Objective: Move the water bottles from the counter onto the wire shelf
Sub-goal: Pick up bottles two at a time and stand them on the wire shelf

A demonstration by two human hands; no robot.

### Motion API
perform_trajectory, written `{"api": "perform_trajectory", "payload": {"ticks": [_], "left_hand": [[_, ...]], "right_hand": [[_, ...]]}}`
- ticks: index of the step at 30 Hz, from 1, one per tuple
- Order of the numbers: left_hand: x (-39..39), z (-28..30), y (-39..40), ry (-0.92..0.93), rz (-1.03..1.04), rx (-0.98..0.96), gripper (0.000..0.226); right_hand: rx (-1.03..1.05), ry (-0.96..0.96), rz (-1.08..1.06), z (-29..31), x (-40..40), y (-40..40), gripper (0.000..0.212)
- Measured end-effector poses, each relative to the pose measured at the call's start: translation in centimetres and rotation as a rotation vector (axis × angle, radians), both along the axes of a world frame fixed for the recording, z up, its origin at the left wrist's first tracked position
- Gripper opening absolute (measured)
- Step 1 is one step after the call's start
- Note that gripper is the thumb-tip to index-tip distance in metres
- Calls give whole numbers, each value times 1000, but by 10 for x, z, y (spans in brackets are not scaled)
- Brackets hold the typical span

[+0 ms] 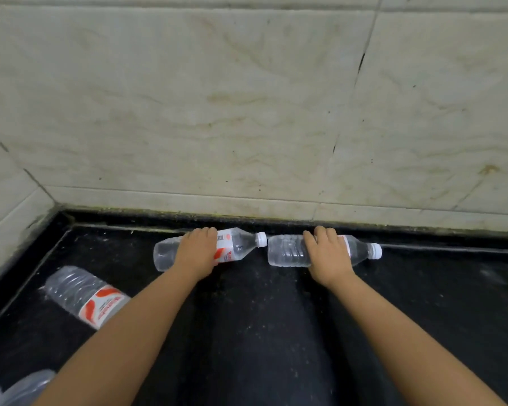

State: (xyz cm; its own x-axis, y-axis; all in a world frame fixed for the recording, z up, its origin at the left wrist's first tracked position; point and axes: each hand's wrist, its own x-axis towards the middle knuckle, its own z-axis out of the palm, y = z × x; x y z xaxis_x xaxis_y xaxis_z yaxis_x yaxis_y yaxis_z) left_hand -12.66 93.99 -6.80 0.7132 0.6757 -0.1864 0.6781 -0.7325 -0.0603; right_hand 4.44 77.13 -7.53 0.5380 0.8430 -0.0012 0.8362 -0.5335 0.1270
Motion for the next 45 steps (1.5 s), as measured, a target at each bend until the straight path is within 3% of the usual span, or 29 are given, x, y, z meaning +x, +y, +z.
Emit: {"api": "perform_trajectory", "payload": {"ticks": [1, 6, 11, 17, 20, 23, 26, 29, 31, 33, 36, 40, 45], "left_hand": [[-1, 1, -1, 1, -5, 16, 45], [-7, 1, -15, 30, -44, 71, 47], [-18, 12, -39, -23, -15, -10, 45], [-39, 32, -116, -95, 13, -188, 51], [-53, 30, -157, -57, 2, -245, 53], [-61, 25, -191, 14, -10, -258, 56], [-62, 22, -217, 29, 34, -288, 60], [-63, 19, -237, -3, 64, -261, 66], [-62, 16, -243, -2, 68, -258, 71], [-61, 15, -245, -10, 91, -274, 71], [-55, 16, -244, -22, 66, -247, 69], [-41, 16, -244, -28, 48, -240, 66], [-34, 15, -242, -19, 10, -241, 56]], "right_hand": [[28, -67, -1, 2, 2, 3, 68], [-33, 60, 11, -7, 3, -5, 61], [-145, -13, 258, 11, -10, -50, 73], [-324, 259, 472, 29, -41, -141, 61], [-227, 113, 580, 16, -53, -194, 70], [-105, 161, 535, 8, -64, -236, 85], [16, 361, 369, 2, -74, -256, 71], [349, 645, -24, 3, -94, -250, 33], [422, 590, -280, 6, -106, -234, 22], [314, 448, -489, 10, -109, -216, 45], [288, 484, -792, 19, -101, -191, 70], [355, 611, -999, 13, -97, -182, 72], [309, 641, -999, 17, -92, -185, 68]]}}
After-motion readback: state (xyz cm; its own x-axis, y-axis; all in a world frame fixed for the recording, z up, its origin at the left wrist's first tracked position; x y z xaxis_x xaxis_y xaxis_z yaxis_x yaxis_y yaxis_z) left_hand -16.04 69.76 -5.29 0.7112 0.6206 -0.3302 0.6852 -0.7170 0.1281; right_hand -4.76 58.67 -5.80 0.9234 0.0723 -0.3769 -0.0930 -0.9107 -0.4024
